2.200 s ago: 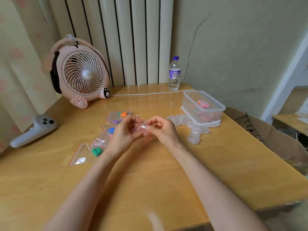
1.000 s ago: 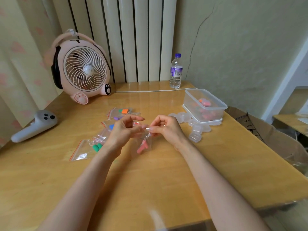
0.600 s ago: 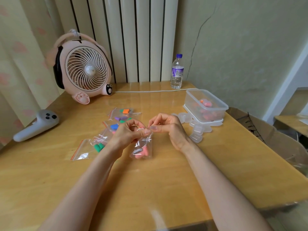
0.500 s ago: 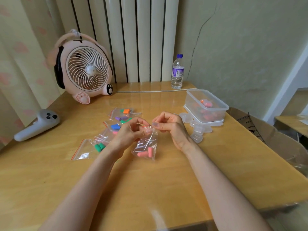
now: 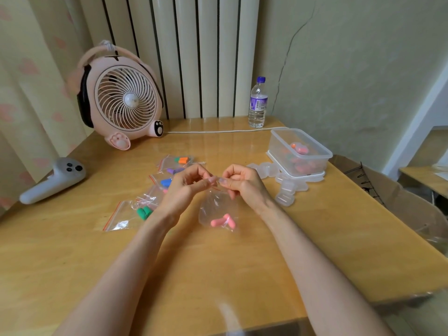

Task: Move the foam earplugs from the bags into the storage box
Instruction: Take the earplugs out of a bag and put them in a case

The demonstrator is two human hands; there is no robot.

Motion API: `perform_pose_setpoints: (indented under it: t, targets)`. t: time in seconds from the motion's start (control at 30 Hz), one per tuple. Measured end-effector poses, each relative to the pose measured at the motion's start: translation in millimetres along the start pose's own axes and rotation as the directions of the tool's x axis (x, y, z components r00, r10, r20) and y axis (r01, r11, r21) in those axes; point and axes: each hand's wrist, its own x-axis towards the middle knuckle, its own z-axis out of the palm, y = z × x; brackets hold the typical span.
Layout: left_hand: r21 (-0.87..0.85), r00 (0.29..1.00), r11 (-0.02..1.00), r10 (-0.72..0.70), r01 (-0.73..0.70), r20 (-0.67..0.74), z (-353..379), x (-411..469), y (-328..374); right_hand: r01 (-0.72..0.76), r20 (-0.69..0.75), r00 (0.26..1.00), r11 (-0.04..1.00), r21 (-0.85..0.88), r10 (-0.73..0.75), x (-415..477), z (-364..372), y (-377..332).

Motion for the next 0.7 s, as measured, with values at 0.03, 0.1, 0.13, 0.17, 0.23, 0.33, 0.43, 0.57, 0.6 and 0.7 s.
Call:
perform_pose_setpoints:
  t: [0.03,0.1,0.13,0.17,0.23,0.33,0.43,0.57,0.6,0.7]
  targets:
    - [0.001,1.0,1.0,0.001,-0.001,0.017,1,0,0,0.003,-0.01,1.0,1.0,0.011,-0.003,0,-1,0]
    - [0.012,1.0,1.0,-0.017,0.017,0.006,0,1,-3,0.004,-0.021,1.0,0.999,0.039,-0.003,1,-2,0]
    - [0.016,0.999,0.999,-0.032,0.032,-0.018,-1,2,-5,0.002,-0.025,1.0,0.999,0.046,-0.001,1,-3,-1]
    - [0.016,0.998,0.999,-0.048,0.049,-0.051,-1,3,-7,-0.002,-0.033,0.999,0.999,0.05,0.003,1,-3,-1]
    - [0.001,0.987,0.996,-0.085,0.086,-0.14,-4,5,-12,-0.022,-0.056,0.998,0.998,0.066,0.026,2,-3,0]
    - [-0.068,0.946,0.987,-0.158,0.145,-0.283,-8,9,-17,-0.032,-0.086,0.995,0.995,0.096,0.04,1,-4,-1]
    - [-0.229,0.887,0.955,-0.267,0.191,-0.375,-11,12,-18,-0.003,-0.074,0.997,0.997,0.073,0.008,1,-5,-2]
    - [-0.27,0.87,0.938,-0.313,0.219,-0.38,-8,11,-15,0.075,-0.053,0.996,0.994,0.074,-0.072,0,-3,-3]
    - [-0.249,0.876,0.94,-0.315,0.234,-0.365,-7,11,-14,0.091,-0.059,0.995,0.992,0.091,-0.086,0,-4,-3]
    - [-0.195,0.884,0.937,-0.34,0.289,-0.321,-6,9,-12,0.114,-0.102,0.99,0.984,0.14,-0.1,4,-8,-1]
